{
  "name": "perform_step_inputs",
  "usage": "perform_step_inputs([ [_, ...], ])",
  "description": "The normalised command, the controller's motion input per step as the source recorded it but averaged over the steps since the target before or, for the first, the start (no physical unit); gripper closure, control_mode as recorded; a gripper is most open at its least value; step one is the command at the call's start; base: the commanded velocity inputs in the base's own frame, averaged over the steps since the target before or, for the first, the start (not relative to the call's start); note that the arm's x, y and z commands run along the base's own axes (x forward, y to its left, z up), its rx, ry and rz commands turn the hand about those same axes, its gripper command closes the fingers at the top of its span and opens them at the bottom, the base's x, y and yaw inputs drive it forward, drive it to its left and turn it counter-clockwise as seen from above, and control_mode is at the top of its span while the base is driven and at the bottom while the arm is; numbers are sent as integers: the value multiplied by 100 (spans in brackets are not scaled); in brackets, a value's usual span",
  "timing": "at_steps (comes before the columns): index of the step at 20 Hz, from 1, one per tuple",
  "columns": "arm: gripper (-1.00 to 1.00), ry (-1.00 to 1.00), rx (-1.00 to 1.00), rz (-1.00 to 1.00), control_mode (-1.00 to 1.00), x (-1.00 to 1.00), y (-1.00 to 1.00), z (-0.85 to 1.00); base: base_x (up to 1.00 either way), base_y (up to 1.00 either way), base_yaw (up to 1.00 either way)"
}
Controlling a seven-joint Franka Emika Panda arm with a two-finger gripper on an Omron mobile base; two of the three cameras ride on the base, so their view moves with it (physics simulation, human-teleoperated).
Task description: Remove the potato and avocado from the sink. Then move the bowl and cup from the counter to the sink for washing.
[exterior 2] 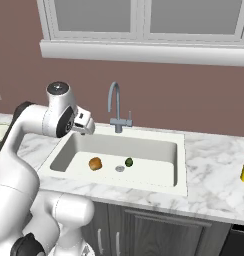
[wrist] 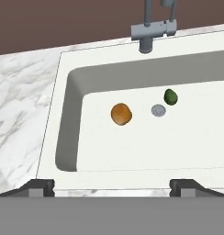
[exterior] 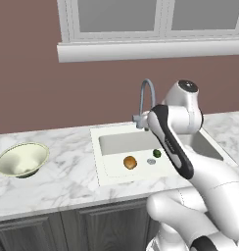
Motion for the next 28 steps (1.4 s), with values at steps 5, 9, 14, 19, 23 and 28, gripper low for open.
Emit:
perform_step_inputs([
  [5, -100, 0, 0, -8, -100, 10, 7, -19, 0, 0, 0],
  [9, -100, 0, 0, -8, -100, 11, 9, -20, 0, 0, 0],
  [14, -100, 0, 0, -3, -100, 14, 7, -20, 0, 0, 0],
  [19, -100, 0, 0, 0, -100, 17, 5, -18, 0, 0, 0],
  [23, -100, 0, 0, 0, -100, 20, 3, -16, 0, 0, 0],
  [28, -100, 0, 0, 0, -100, 20, 0, -15, 0, 0, 0],
])
